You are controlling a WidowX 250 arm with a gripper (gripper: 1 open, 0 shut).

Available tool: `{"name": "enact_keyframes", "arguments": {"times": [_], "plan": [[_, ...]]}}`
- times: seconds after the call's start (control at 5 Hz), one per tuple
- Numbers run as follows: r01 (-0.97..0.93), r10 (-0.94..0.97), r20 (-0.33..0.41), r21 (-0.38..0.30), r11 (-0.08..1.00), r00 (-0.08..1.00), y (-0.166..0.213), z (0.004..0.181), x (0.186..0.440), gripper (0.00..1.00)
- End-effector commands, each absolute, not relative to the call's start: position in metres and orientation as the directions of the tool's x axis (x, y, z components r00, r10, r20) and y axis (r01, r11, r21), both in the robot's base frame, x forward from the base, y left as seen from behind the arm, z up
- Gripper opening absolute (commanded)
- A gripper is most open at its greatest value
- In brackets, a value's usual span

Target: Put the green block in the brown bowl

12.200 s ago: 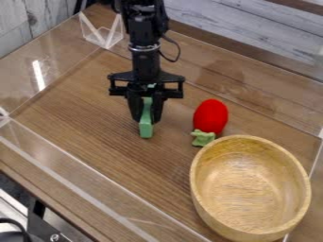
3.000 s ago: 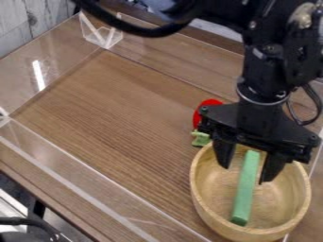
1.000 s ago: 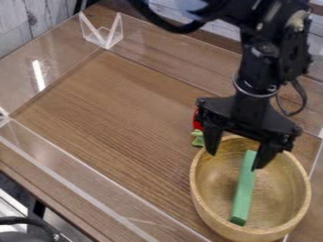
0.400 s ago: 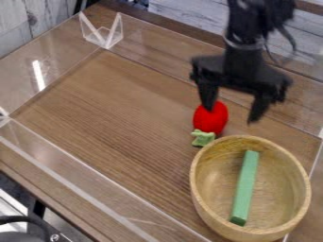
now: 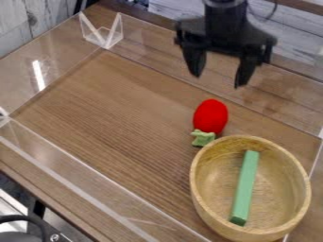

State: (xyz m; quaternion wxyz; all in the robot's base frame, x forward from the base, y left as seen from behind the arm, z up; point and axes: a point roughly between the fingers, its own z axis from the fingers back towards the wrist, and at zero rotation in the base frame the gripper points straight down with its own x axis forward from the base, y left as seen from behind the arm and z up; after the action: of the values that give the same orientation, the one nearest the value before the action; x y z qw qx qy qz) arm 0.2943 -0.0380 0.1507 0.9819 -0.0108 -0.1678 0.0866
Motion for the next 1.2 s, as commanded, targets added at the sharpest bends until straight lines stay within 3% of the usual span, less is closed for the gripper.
{"name": "enact_keyframes", "arguments": {"times": [0.0, 1.0], "plan": [[-0.155, 0.161, 0.393, -0.048, 0.987, 0.905, -0.040, 0.175, 0.300, 1.00], [-0.160, 0.159, 0.376, -0.028, 0.987, 0.913, -0.047, 0.148, 0.304, 1.00]]}}
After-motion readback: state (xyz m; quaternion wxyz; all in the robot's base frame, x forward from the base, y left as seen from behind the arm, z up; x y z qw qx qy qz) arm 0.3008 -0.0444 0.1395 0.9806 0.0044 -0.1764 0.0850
